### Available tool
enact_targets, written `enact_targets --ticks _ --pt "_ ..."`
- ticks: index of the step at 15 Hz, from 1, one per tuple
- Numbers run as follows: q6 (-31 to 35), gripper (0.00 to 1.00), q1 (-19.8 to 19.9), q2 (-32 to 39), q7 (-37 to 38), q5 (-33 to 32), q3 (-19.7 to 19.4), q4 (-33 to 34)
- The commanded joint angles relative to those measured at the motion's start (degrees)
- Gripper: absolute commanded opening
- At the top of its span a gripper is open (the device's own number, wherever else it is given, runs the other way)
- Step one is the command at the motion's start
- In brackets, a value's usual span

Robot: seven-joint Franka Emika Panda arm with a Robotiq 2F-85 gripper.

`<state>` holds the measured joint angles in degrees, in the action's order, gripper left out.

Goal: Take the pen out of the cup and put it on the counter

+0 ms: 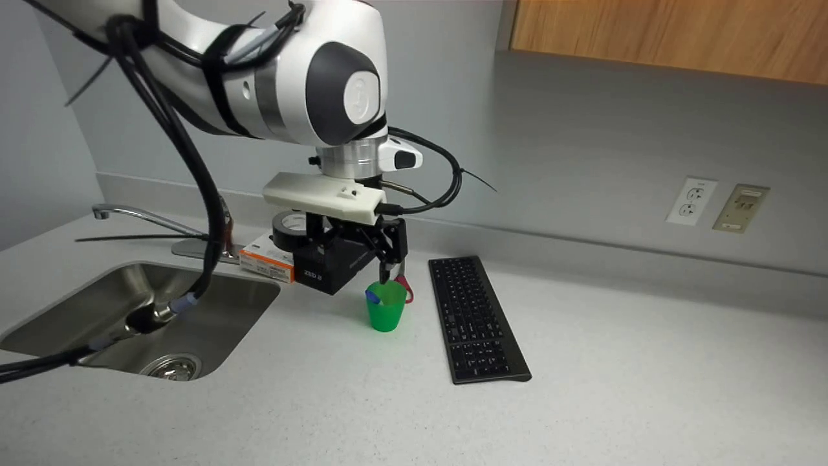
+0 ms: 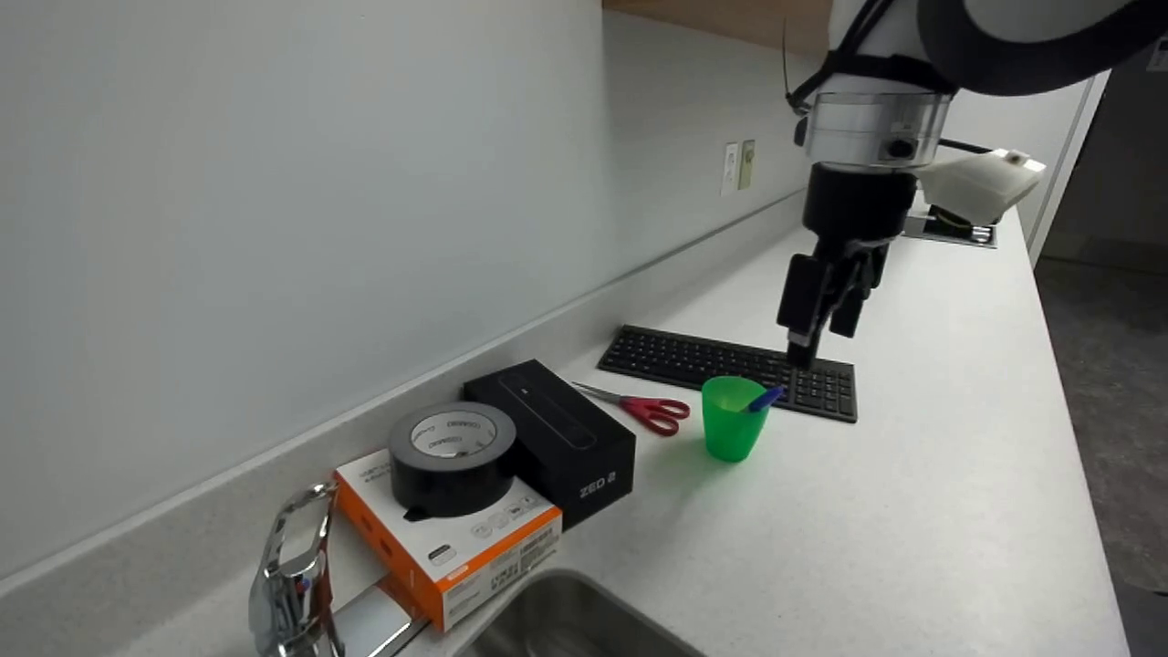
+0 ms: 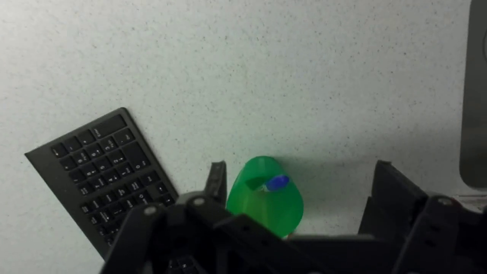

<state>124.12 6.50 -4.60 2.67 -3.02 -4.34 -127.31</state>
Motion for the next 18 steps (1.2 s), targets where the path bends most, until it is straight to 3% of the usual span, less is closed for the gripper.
enact_targets --ticks 1,18 --pt "-0.2 1.00 -0.3 1.5 -0.3 0.7 -0.5 1.5" --pt "-0.4 1.00 -0.3 10.9 0.5 0.8 -0.8 6.5"
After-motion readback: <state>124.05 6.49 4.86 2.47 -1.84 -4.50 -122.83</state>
